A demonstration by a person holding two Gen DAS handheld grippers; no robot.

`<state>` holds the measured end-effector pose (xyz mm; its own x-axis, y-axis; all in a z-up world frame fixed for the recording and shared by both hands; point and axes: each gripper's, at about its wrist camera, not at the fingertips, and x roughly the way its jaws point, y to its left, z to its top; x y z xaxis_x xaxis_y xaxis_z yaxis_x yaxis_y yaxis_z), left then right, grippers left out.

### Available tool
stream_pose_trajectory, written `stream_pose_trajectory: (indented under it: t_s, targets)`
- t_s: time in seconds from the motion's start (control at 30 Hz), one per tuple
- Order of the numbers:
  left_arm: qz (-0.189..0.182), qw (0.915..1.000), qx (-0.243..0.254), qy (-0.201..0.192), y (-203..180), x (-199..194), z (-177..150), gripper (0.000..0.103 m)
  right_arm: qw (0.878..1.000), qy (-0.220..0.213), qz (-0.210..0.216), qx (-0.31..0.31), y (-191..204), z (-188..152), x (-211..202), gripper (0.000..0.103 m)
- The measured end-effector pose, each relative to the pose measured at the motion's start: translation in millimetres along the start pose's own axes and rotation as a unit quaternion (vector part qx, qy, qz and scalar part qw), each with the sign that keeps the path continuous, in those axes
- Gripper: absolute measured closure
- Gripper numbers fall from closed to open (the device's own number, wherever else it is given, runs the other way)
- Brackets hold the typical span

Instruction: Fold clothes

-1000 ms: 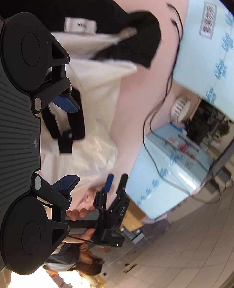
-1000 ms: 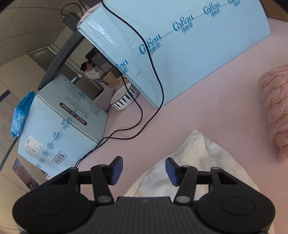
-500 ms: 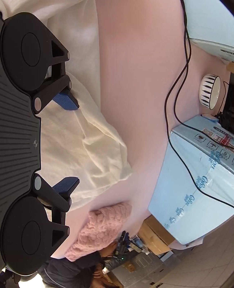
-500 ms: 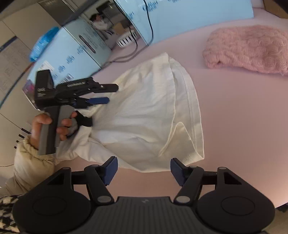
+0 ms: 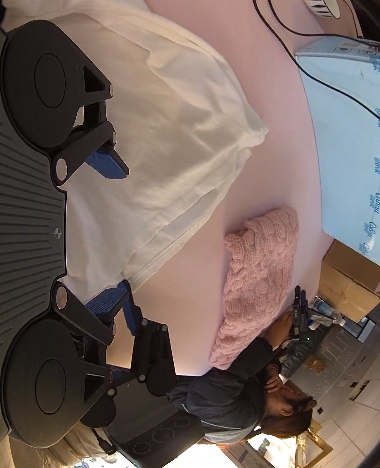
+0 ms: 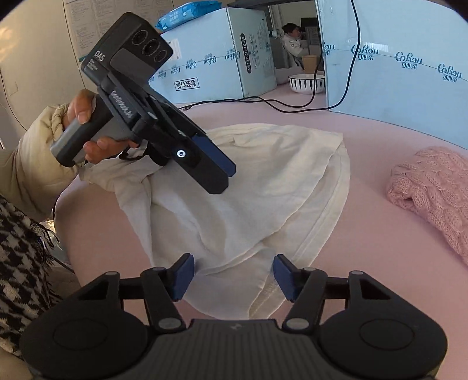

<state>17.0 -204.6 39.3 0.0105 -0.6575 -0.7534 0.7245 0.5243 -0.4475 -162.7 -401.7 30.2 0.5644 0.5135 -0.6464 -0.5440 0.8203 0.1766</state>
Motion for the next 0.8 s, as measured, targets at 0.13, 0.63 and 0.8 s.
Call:
stream_pose_trajectory:
  t_s: [0.13,0.63,0.8]
  targets:
    - [0.017,0.9999,0.001,-0.004,-7,17,10,0.02,1.0,-0.012,0.003,0.002,-1,-7,-9,0.09]
    - [0.089,0.9933,-0.025,-0.069,8,38,44,0.074,0.999,-0.009,0.036,-0.008,44,-47,-45,0.094]
    - [0.102,0.9911,-0.02,-0.083,12,43,56,0.074,0.999,-0.01,0.033,0.005,49,-59,-52,0.097]
